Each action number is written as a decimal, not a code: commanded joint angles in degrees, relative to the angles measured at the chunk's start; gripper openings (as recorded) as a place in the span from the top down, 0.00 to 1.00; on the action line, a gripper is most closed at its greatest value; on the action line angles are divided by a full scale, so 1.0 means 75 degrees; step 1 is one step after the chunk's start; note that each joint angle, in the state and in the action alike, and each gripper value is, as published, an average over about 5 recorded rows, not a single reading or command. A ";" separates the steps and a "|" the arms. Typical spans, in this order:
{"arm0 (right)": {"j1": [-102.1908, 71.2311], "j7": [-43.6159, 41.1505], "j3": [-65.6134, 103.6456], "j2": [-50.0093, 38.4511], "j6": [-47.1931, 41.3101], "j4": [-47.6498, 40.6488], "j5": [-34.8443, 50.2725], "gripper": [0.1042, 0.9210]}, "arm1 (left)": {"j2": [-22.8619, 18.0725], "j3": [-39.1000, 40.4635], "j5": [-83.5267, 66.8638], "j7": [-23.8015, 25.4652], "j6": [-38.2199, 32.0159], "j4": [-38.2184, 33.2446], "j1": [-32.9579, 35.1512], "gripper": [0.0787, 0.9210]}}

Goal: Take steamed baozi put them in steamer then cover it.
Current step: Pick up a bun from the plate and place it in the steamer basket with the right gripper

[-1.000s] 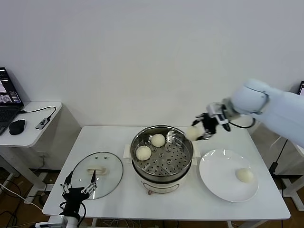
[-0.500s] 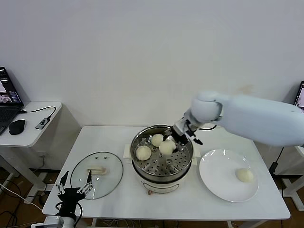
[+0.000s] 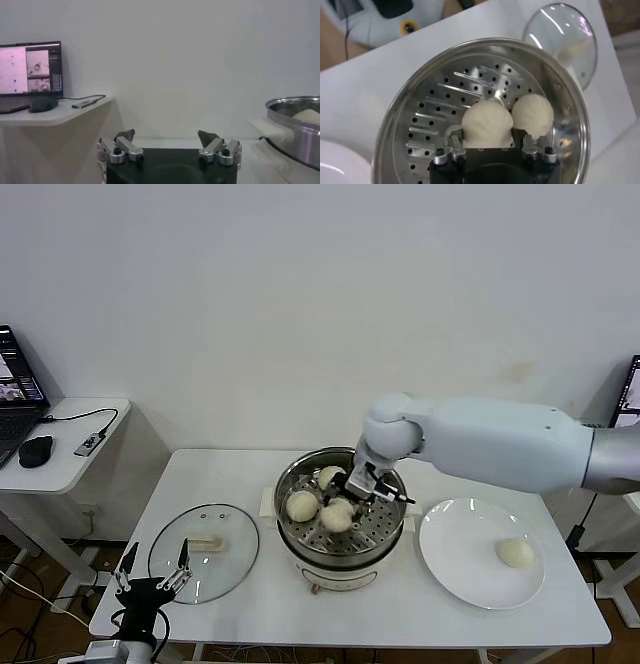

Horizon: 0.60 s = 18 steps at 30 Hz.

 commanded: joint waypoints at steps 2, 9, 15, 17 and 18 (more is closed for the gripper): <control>-0.0082 -0.0129 -0.0189 0.0300 0.1034 -0.0072 -0.0494 0.39 | -0.0032 0.0001 0.0015 -0.0007 -0.0010 -0.0002 0.0011 0.12; -0.0196 -0.0136 -0.0196 0.0215 0.1102 -0.0011 -0.0403 0.38 | -0.0042 0.0011 0.0019 -0.0008 -0.0013 0.0020 0.0000 0.12; -0.0067 -0.0103 -0.0057 -0.0006 0.1209 -0.0010 -0.0403 0.22 | -0.0023 0.0016 0.0010 -0.0002 -0.0015 0.0033 -0.0009 0.12; 0.0033 -0.0112 0.0065 -0.0168 0.1165 0.0006 -0.0348 0.17 | -0.0008 0.0014 0.0005 -0.0004 -0.0014 0.0029 -0.0021 0.12; 0.0077 -0.0119 0.0148 -0.0262 0.1115 0.0017 -0.0319 0.14 | 0.0001 0.0013 0.0003 -0.0003 -0.0014 0.0031 -0.0028 0.12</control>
